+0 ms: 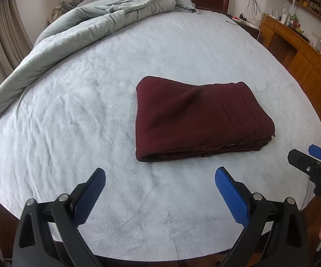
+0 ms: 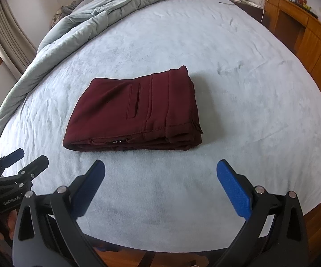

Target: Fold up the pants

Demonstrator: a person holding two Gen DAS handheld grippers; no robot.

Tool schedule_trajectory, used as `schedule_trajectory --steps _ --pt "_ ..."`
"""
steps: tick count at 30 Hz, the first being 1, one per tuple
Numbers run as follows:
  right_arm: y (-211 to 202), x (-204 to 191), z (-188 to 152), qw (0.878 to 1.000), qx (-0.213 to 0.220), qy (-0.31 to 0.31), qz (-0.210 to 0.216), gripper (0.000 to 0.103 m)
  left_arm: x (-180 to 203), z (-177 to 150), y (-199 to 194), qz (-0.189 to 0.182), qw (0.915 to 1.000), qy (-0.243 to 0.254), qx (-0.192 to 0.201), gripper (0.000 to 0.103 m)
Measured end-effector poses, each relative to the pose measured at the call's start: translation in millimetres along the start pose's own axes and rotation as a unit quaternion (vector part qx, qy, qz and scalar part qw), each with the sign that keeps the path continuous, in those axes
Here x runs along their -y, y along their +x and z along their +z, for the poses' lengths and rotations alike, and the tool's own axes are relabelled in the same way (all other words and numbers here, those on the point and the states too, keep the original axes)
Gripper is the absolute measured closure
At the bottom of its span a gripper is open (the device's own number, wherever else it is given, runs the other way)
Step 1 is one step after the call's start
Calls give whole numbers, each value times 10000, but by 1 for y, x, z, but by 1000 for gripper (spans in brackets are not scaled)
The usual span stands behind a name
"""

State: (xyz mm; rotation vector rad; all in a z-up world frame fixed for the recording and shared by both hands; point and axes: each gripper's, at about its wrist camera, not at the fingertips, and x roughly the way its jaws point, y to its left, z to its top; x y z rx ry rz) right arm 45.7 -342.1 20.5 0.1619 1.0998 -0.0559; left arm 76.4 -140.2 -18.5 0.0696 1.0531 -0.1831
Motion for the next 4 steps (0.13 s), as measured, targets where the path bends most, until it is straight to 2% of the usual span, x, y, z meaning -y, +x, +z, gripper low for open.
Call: schedule_trajectory --steps 4 --pt "0 -1 -1 10000 -7 15 -12 3 0 0 0 7 10000 12 -7 4"
